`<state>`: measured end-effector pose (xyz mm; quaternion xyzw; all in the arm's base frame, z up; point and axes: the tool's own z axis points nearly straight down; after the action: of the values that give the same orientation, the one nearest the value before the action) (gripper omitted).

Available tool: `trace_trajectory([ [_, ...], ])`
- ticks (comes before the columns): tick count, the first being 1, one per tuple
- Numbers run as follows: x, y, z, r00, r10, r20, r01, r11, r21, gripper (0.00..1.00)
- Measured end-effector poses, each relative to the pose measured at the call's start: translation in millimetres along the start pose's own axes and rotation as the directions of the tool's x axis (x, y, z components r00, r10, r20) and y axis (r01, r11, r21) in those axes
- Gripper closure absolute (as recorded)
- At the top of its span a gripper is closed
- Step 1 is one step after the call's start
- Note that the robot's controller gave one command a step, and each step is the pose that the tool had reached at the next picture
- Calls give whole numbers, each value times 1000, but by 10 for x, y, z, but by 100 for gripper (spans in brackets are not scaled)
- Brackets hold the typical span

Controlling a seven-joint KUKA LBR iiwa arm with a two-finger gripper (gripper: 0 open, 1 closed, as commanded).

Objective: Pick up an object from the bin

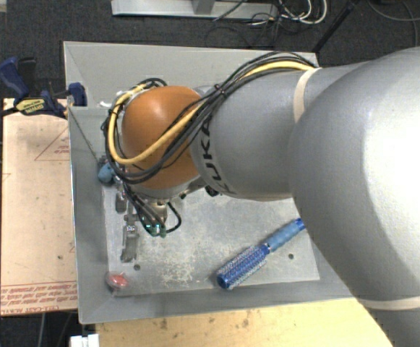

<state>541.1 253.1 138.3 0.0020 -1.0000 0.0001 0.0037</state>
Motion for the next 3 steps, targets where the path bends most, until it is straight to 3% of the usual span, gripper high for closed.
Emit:
trace_trajectory([
  [1, -1078, -396, 645, 965, 263, 18, -263, 965, -11, 0],
  [2, -1051, -789, 365, 904, 428, 10, -428, 904, -5, 0],
  [3, -944, -1051, 381, 795, 607, 6, -606, 795, -5, 0],
])
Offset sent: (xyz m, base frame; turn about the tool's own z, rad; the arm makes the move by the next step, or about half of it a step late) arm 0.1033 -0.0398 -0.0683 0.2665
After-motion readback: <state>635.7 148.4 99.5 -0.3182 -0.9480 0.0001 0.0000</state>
